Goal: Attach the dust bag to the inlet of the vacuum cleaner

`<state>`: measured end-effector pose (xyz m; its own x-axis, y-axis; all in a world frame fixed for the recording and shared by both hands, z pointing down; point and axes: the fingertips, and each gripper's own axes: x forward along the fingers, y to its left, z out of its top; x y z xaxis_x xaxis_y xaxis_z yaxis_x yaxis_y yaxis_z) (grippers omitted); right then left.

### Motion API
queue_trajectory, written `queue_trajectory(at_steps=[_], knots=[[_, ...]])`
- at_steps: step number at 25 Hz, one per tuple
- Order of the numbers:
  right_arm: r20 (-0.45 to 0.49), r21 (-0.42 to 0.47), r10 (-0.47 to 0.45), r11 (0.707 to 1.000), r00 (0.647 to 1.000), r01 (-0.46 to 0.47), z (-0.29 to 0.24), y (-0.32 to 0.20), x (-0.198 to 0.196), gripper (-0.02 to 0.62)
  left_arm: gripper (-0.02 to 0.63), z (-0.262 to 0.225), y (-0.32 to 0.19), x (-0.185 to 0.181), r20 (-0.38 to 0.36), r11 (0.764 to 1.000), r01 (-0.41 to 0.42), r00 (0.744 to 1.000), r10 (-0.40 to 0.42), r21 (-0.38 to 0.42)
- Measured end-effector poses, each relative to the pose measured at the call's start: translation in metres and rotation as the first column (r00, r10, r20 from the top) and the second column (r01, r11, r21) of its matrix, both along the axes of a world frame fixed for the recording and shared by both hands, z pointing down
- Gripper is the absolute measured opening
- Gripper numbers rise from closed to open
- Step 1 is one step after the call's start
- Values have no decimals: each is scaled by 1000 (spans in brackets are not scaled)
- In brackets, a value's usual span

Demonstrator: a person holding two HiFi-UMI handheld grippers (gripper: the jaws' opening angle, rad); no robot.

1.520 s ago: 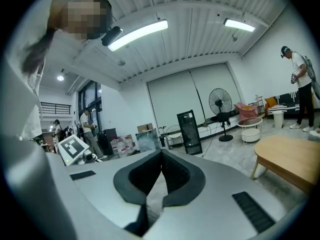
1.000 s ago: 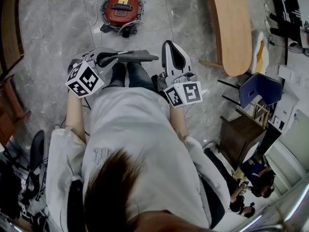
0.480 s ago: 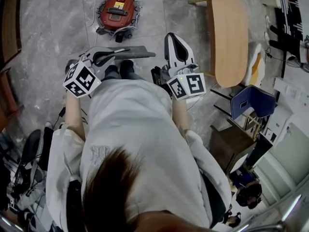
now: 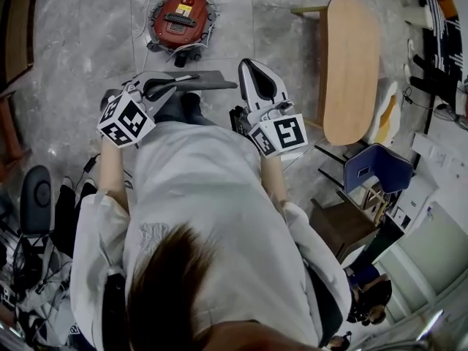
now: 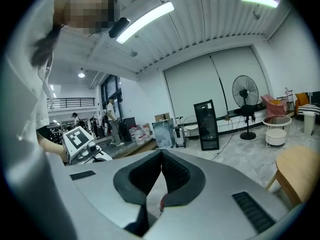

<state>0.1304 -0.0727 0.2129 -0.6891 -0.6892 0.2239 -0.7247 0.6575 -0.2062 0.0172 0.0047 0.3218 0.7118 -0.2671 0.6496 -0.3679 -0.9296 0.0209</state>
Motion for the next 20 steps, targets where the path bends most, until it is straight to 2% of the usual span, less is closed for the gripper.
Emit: queue_trajectory(at_steps=[5, 9, 12, 14, 16, 20], knots=[[-7, -29, -38, 999, 999, 38, 5, 3, -17, 3, 37, 1, -3, -8, 14, 999, -35, 999, 35, -17], [-40, -48, -90, 995, 995, 88, 12, 11, -36, 44, 37, 6, -1, -12, 1, 996, -78, 997, 78, -42], [-77, -65, -169, 984, 983, 164, 22, 25, -57, 81, 37, 13, 3, -17, -7, 992, -112, 994, 112, -62], [-127, -91, -249, 967, 960, 238, 37, 35, -72, 119, 37, 21, 5, -20, -9, 988, -133, 991, 133, -72], [-189, -147, -337, 938, 922, 313, 60, 48, -85, 170, 37, 31, 8, -22, -10, 985, -152, 988, 152, -83], [-310, -249, -487, 871, 817, 425, 111, 67, -105, 186, 37, 57, 15, -29, 0, 979, -177, 984, 178, -105]])
